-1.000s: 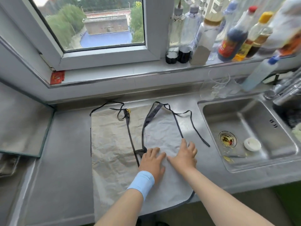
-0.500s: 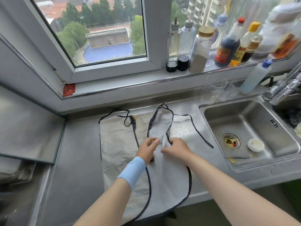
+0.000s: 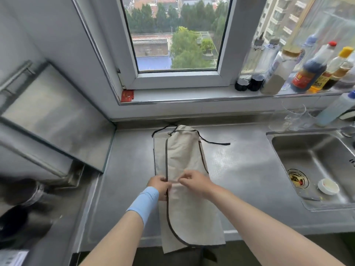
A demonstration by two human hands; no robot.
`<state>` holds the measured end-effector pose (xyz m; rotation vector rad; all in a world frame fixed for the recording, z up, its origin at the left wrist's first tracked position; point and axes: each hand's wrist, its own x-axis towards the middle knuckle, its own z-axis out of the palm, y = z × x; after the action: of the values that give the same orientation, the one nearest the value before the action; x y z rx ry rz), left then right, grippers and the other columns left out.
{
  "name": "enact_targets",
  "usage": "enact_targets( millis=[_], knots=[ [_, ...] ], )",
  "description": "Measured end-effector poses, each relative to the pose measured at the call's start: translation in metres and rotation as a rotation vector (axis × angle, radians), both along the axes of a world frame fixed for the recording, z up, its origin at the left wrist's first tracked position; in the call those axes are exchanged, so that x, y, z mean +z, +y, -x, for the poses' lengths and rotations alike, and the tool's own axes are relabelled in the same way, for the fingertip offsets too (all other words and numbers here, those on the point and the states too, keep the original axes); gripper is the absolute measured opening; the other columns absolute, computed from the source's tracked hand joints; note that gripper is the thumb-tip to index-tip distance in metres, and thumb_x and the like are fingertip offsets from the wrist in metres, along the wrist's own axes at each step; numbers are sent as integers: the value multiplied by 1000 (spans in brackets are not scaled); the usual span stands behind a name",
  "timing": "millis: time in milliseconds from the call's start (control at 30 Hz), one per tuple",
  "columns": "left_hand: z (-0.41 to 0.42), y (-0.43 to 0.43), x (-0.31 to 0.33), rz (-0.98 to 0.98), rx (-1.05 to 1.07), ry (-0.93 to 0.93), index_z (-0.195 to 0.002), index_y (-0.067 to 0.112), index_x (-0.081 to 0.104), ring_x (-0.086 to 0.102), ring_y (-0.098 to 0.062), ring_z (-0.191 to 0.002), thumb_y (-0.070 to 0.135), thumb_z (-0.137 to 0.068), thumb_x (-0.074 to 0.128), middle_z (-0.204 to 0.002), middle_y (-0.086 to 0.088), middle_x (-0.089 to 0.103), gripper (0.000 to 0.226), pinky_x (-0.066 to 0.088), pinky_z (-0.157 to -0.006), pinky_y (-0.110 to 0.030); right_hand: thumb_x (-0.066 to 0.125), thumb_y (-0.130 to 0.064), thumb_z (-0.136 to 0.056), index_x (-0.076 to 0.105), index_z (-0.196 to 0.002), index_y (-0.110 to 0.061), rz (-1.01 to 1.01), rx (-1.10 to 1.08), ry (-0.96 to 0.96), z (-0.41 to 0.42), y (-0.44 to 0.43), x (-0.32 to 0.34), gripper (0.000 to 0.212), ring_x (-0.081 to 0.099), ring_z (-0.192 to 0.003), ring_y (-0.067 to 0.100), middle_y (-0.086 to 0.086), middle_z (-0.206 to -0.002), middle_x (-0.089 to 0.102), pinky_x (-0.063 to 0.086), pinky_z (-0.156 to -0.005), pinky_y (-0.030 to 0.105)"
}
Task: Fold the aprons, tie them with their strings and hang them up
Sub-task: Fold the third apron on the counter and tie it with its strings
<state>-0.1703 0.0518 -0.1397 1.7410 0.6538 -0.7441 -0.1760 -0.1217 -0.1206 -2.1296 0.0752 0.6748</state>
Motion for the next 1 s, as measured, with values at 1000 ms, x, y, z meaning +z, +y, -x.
enact_targets(
  millis=[1000],
  knots=[
    [-168, -29, 0, -370, -437, -437, -98, 23, 62, 62, -18, -86, 16, -89, 49, -105, 1, 66, 18, 46, -76, -23, 47, -22, -92, 50, -133, -26, 840, 322, -398, -195, -11, -40, 41, 48, -123, 25, 0, -134, 57, 33, -97, 39]
  ],
)
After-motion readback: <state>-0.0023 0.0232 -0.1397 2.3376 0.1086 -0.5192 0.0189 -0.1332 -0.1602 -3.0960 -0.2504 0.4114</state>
